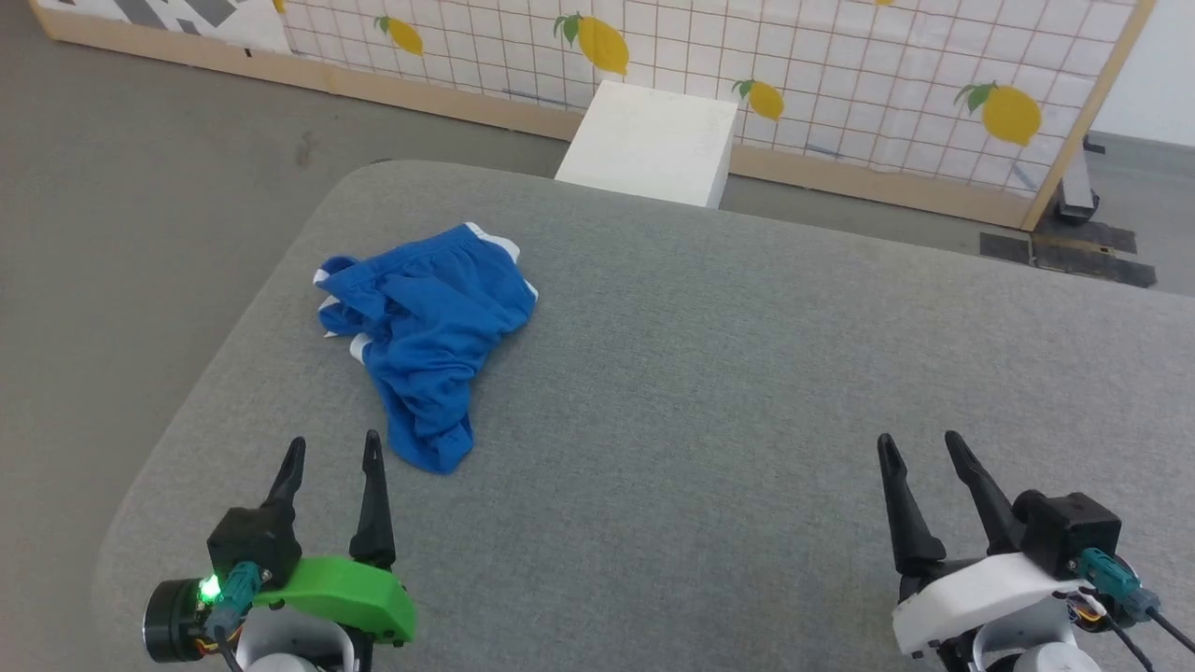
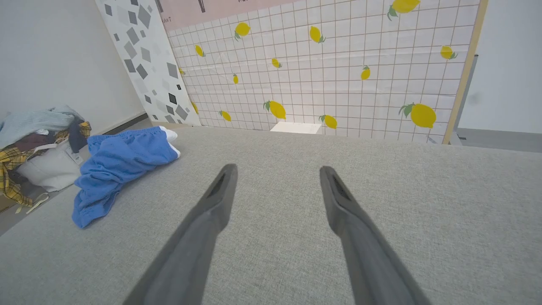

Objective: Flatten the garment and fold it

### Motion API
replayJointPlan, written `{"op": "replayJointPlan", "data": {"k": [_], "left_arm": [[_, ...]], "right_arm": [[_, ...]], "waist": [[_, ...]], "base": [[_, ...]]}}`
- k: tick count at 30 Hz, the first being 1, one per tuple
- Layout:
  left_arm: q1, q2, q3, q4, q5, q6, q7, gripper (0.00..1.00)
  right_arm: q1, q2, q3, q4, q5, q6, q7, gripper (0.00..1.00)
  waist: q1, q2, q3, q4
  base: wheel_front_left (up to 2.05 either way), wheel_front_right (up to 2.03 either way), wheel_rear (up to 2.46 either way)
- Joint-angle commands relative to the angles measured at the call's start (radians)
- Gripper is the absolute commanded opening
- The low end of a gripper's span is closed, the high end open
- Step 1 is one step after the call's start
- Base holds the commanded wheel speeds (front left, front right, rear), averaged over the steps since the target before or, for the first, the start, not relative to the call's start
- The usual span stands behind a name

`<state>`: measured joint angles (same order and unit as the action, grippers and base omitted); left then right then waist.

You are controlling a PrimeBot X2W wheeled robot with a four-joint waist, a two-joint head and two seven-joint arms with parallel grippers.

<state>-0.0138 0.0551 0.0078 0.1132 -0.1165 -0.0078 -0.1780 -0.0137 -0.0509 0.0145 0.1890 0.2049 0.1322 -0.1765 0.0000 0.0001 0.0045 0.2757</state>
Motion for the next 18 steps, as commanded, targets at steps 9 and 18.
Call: {"op": "replayJointPlan", "data": {"k": [9, 18], "left_arm": [[-0.003, -0.004, 0.001, 0.014, -0.015, -0.001, -0.026, 1.0], [-0.004, -0.004, 0.007, 0.024, -0.02, -0.003, -0.044, 1.0]], "right_arm": [[0.018, 0.001, 0.003, 0.026, 0.025, -0.001, -0.028, 1.0], [0.02, 0.001, 0.004, 0.038, 0.029, -0.001, -0.046, 1.0]], "waist": [[0.0, -0.0001, -0.003, 0.029], [0.0, -0.0001, -0.003, 0.055]], "base": [[0.0, 0.0, 0.0], [0.0, 0.0, 0.0]]}}
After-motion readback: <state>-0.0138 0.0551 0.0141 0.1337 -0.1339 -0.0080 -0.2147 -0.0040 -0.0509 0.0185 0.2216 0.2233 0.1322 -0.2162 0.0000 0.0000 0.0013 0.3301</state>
